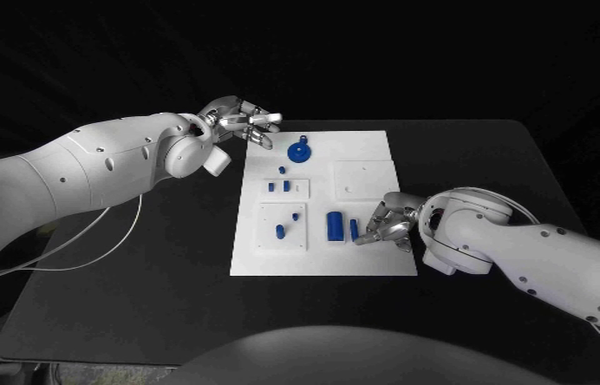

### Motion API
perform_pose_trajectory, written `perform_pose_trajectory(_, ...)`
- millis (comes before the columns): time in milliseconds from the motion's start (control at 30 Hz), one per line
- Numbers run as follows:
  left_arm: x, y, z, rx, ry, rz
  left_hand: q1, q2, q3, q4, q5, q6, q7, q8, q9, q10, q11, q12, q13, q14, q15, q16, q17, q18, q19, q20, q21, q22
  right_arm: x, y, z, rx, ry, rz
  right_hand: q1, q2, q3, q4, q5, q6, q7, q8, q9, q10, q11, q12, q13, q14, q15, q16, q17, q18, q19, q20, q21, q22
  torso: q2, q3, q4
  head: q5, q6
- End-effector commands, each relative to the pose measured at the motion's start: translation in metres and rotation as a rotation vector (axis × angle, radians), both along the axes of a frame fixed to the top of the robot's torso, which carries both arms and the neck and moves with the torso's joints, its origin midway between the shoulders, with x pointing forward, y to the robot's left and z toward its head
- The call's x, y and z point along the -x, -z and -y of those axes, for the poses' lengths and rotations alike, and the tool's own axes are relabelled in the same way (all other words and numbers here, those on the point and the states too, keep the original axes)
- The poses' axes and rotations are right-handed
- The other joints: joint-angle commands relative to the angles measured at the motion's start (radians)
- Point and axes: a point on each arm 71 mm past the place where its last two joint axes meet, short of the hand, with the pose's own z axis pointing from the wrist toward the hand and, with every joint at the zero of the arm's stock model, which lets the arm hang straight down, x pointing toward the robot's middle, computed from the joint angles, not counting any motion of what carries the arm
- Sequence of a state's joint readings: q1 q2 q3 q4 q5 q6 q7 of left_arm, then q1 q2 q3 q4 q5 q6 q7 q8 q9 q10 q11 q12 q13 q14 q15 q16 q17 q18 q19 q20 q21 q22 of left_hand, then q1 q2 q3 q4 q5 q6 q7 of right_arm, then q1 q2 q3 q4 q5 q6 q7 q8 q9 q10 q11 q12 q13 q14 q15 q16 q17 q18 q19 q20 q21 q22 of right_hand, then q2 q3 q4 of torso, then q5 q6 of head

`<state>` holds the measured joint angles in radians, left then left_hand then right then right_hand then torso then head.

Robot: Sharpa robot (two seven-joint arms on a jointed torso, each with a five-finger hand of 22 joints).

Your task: Assemble the parts on the task board

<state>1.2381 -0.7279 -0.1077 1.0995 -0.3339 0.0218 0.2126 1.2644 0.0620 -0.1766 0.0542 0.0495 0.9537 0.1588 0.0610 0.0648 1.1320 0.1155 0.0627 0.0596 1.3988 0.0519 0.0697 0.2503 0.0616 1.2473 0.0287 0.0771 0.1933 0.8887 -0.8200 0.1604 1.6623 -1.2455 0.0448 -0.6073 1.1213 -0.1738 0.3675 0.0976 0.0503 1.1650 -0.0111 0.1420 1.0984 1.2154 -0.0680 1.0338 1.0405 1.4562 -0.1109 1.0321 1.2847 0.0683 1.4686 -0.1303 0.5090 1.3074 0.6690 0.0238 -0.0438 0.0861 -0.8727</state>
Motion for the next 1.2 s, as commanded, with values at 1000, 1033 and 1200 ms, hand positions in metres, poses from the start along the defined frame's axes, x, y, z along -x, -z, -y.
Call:
perform_pose_trajectory(1000, 0.001, 0.001, 0.001, 0.006, 0.014, -0.003, -0.007, -0.003, -0.001, 0.003, -0.001, -0.006, 0.000, 0.003, 0.002, -0.008, 0.001, 0.001, 0.001, -0.007, 0.001, -0.002, -0.002, -0.006, 0.000, 0.005, 0.004, -0.002, -0.005, 0.018, 0.002, 0.058, 0.025, -0.083, -0.026, -0.003, 0.048, -0.064, 0.000, 0.007, -0.001, -0.012, -0.015, 0.003, 0.003, 0.003, 0.006, 0.003, 0.004, 0.001, 0.003, -0.017, 0.044, 0.001, 0.005, 0.022, 0.000, 0.0004, -0.0001, -0.002, 0.000)
perform_pose_trajectory(1033, 0.001, 0.001, 0.001, 0.006, 0.014, -0.003, -0.007, -0.003, -0.001, 0.003, -0.001, -0.006, 0.000, 0.003, 0.002, -0.008, 0.001, 0.001, 0.001, -0.007, 0.001, -0.002, -0.002, -0.006, 0.000, 0.005, 0.004, -0.002, -0.005, 0.018, 0.002, 0.057, 0.025, -0.082, -0.029, -0.005, 0.046, -0.064, 0.000, 0.007, -0.001, -0.012, -0.015, 0.002, 0.003, 0.003, 0.005, 0.003, 0.004, 0.000, 0.002, -0.016, 0.044, 0.001, 0.003, 0.022, 0.000, 0.0003, -0.0002, -0.002, 0.000)
perform_pose_trajectory(1200, 0.001, 0.000, 0.001, 0.006, 0.014, -0.003, -0.007, -0.003, -0.001, 0.003, -0.001, -0.006, 0.000, 0.003, 0.002, -0.008, 0.001, 0.001, 0.001, -0.007, 0.001, -0.002, -0.002, -0.006, 0.000, 0.005, 0.004, -0.002, -0.005, 0.017, 0.003, 0.044, 0.028, -0.076, -0.036, -0.014, 0.037, -0.063, 0.001, 0.004, 0.001, -0.011, -0.014, -0.002, 0.005, -0.001, 0.002, 0.000, 0.004, -0.004, -0.001, -0.015, 0.043, 0.001, -0.006, 0.019, 0.000, 0.0007, -0.0008, -0.003, 0.000)
